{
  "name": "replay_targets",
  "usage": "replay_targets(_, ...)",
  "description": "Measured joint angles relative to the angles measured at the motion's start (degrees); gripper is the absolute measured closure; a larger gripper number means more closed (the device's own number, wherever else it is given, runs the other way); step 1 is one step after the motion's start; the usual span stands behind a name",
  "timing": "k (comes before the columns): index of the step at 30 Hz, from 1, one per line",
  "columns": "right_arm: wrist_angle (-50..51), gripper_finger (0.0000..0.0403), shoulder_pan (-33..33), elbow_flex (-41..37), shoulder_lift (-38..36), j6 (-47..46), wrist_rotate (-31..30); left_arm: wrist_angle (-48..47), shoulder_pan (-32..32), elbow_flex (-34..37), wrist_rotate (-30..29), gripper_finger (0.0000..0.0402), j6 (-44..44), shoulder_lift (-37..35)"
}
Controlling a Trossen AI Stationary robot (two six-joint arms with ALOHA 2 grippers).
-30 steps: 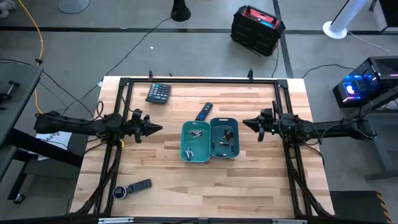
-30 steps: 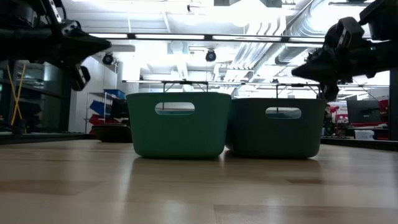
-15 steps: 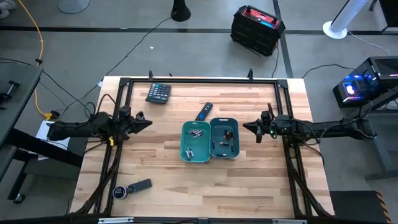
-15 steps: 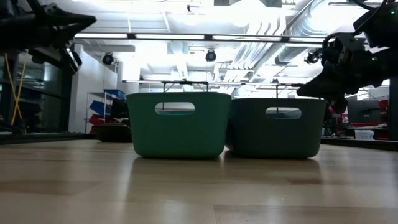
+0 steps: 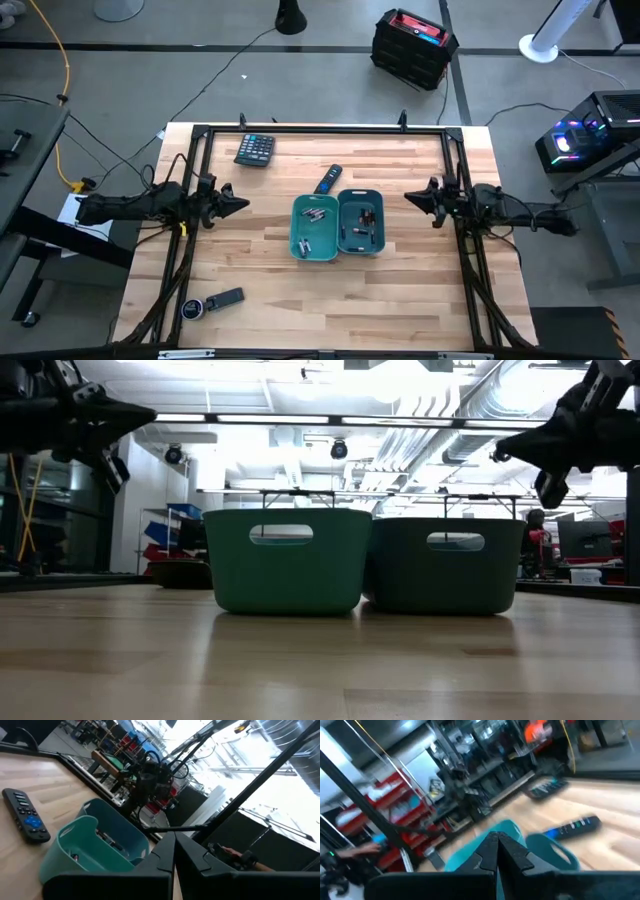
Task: Sort batteries
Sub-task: Return to Home Position
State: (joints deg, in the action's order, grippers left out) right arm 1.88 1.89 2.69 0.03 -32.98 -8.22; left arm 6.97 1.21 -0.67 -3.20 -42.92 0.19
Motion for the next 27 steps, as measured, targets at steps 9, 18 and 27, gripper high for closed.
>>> replay_targets(9,-7.12,0.0402,-0.98,-2.11,-0.04,-0.03,-0.48,-1.91,0.03,-0.02,-0.07,0.0402,0.04,0.0)
replay_targets(18,-6.81,0.0402,-0.85,-2.13,-0.04,-0.03,-0.47,-6.18,0.02,-0.02,0.2,0.0401,0.02,0.0)
replay_targets(27,-6.85,0.0402,-1.37,-2.15,0.44,-0.03,-0.23,-6.19,0.0,-0.02,0.2,0.0401,0.04,0.0)
